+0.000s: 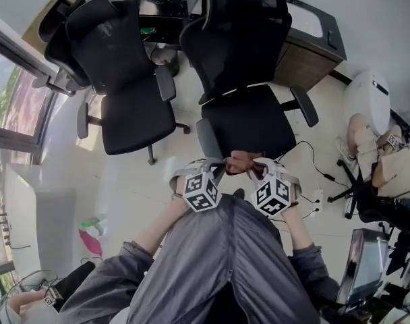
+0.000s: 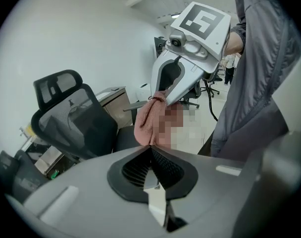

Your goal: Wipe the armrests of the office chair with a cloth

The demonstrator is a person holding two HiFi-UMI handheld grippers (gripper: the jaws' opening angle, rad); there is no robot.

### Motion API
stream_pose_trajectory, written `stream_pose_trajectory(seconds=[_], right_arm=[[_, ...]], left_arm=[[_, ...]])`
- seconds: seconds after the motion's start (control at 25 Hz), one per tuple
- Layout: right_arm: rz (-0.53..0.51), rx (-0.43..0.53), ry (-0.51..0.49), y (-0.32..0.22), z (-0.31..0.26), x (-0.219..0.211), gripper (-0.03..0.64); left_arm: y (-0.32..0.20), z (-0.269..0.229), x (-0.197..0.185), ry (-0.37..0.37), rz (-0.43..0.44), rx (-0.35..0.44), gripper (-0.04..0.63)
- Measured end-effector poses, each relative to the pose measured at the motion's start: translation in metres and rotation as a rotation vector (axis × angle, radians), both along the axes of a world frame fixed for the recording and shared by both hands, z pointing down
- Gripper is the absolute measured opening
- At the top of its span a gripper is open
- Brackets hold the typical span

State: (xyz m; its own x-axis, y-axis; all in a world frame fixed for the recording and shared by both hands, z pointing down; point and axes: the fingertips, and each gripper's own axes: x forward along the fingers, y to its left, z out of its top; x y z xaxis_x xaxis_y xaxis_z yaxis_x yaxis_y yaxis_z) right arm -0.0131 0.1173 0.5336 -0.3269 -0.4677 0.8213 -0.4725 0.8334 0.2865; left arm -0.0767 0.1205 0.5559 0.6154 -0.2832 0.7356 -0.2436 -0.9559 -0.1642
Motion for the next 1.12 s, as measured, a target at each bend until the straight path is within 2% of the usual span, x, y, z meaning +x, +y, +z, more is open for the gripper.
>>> stream_pose_trajectory(seconds=[0.48, 0.84, 0.96, 1.12], right_arm=[[0.05, 0.0, -0.016, 0.015, -0.006, 0.013, 0.049], [0.076, -0.013, -0.014, 0.001, 0.002, 0.015, 0.049], [0.097, -0.013, -0.008, -0.011, 0.01, 0.027, 0.049], [0.158, -0.016, -0.008, -0.035, 0.016, 0.064, 0.049]], left_arm=[[0.012, -0.005, 0.003, 0.005, -0.004, 0.0, 0.017], [0.006, -0.001, -0.015, 0.008, -0.03, -0.011, 0.017], [0.003, 0.001, -0.021, 0.005, -0.043, -0.015, 0.017], [-0.002, 0.002, -0.022, 0.001, -0.06, -0.02, 0.017]])
